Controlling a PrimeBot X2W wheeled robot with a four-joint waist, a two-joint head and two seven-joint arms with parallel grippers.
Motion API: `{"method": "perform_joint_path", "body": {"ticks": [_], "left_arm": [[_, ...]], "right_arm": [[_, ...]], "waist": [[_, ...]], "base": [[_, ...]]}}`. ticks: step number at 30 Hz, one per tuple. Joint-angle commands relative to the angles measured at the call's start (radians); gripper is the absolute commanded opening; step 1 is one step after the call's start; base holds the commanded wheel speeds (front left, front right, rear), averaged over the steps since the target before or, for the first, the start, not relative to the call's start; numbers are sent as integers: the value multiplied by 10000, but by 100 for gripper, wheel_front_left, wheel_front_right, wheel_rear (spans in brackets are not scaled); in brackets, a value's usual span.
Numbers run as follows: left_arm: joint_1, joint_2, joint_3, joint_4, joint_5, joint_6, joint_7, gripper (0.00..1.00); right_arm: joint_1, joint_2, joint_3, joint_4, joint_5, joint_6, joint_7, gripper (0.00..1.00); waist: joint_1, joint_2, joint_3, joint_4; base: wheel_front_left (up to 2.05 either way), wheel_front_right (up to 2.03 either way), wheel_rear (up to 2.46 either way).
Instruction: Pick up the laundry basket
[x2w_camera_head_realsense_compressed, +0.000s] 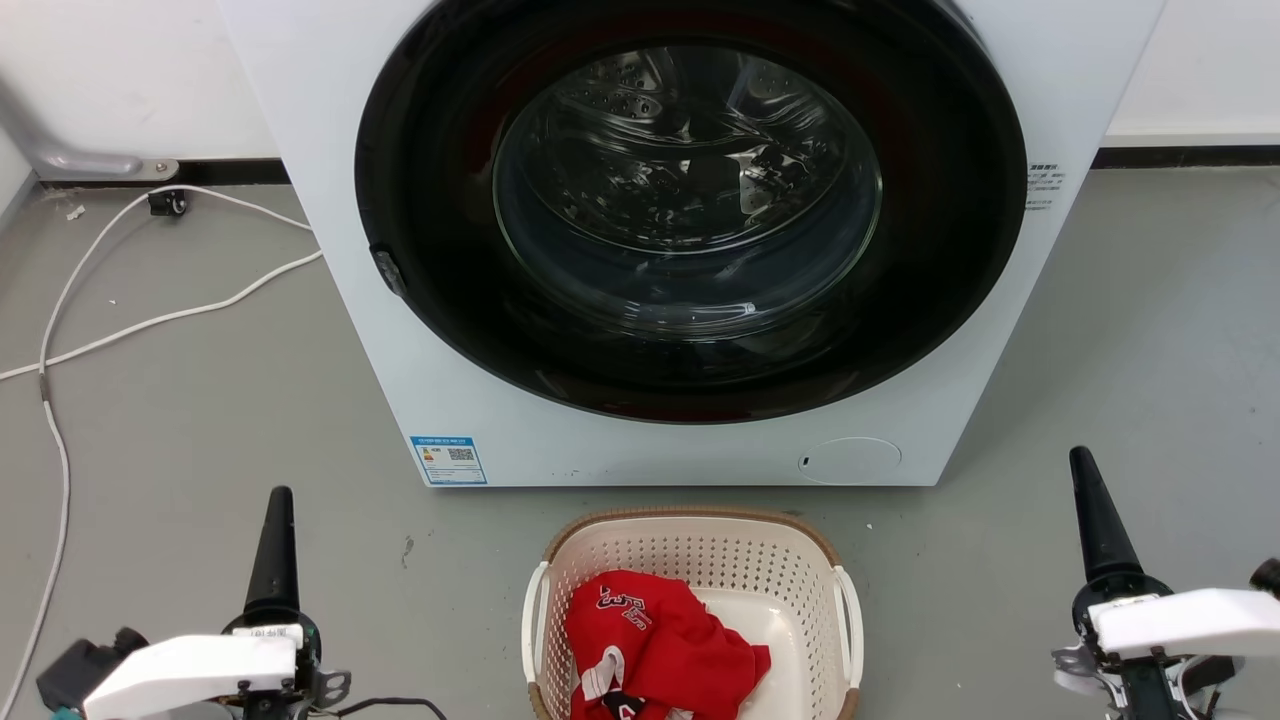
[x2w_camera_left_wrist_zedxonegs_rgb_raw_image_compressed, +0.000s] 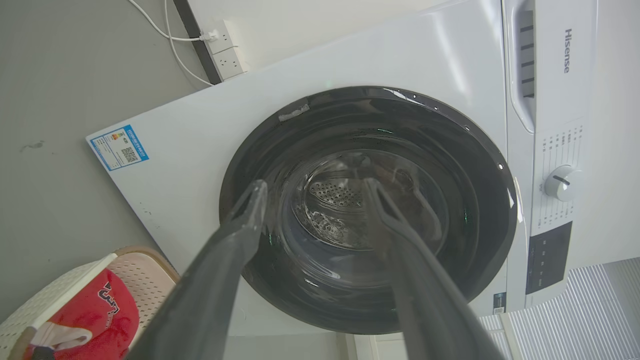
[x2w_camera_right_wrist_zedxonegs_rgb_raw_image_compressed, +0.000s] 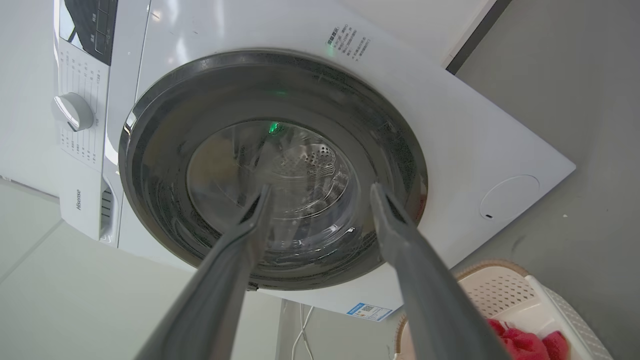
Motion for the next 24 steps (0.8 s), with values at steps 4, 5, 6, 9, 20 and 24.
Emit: {"method": "perform_joint_path", "body": {"ticks": [4,5,6,9,20,24], "left_arm": [[0,41,-81,-829,1425,349,-242,100],[33,41,-144,-944,1657,435,-277,100],[67,42,-217,-1052,1899,508,-312,100],[149,43,-485,-1361,2608,644,-418,100],[414,45,-1242,-2216,4862,529,-727,100],[480,46,-1535,-2425,5748,581,-854,100]], "right_arm": [[-129,-26,90,-680,-2013,3,-236,100],[-120,-26,103,-774,-2319,3,-273,100],[-108,-25,127,-855,-2624,3,-308,100],[-65,-24,212,-1078,-3490,3,-406,100],[86,-22,424,-1629,-5482,3,-728,100],[123,-21,491,-1784,-6119,2,-836,100]], "waist": [[0,0,13,-2],[0,0,14,-5],[0,0,15,-9],[0,0,16,-22],[0,0,24,-66],[0,0,31,-86]], "base": [[0,0,0],[0,0,0],[0,0,0],[0,0,0],[0,0,0],[0,0,0]]}}
